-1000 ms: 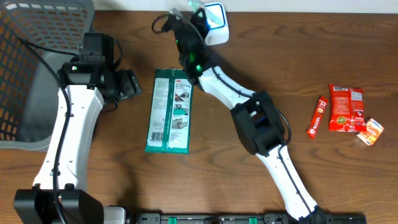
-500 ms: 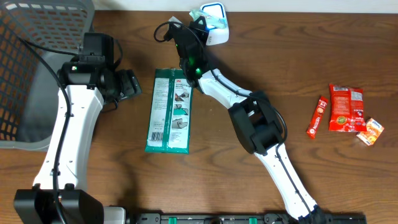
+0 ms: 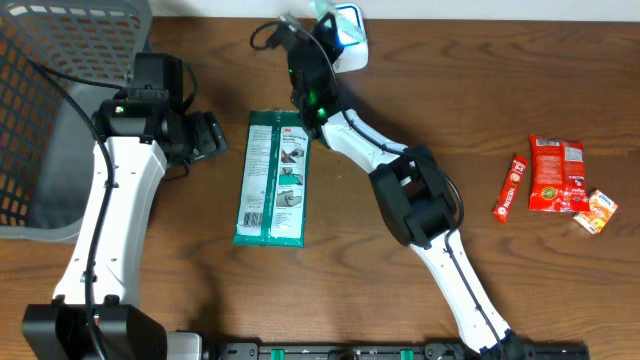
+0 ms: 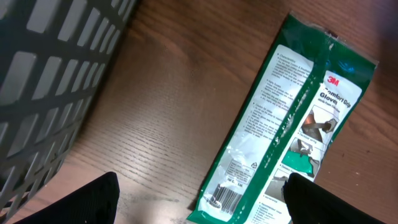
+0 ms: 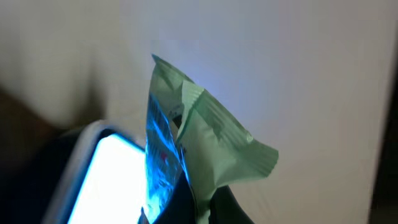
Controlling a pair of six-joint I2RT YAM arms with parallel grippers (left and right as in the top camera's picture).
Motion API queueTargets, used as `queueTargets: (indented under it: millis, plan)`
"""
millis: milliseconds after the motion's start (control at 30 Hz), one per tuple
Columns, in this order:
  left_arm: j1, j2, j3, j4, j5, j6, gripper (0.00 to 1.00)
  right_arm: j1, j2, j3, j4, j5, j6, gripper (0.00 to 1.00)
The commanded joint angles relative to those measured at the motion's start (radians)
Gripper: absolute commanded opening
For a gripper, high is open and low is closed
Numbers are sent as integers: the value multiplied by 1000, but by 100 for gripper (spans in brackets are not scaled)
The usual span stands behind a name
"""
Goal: Scan the item barcode
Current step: 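Hold the tissue pack in front of the scanner window, then carry the tissue pack right, lower it and open the gripper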
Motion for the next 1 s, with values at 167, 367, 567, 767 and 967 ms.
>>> queueTargets:
  millis: [167, 367, 567, 767, 967]
  plan:
    - [3, 9, -7, -3, -2, -2, 86, -15, -240, 7, -151, 101, 167, 1]
    - [3, 9, -8, -3, -2, -2, 86, -20, -500, 7, -787, 8, 566, 1]
    - [3, 9, -8, -3, -2, -2, 86, -77, -711, 7, -1414, -327, 1081, 1]
    - [3, 9, -8, -3, -2, -2, 86, -217, -782, 7, -1812, -699, 1252, 1]
    - [3, 9, -8, -3, -2, -2, 86, -377, -780, -83, -1912, -780, 1298, 1]
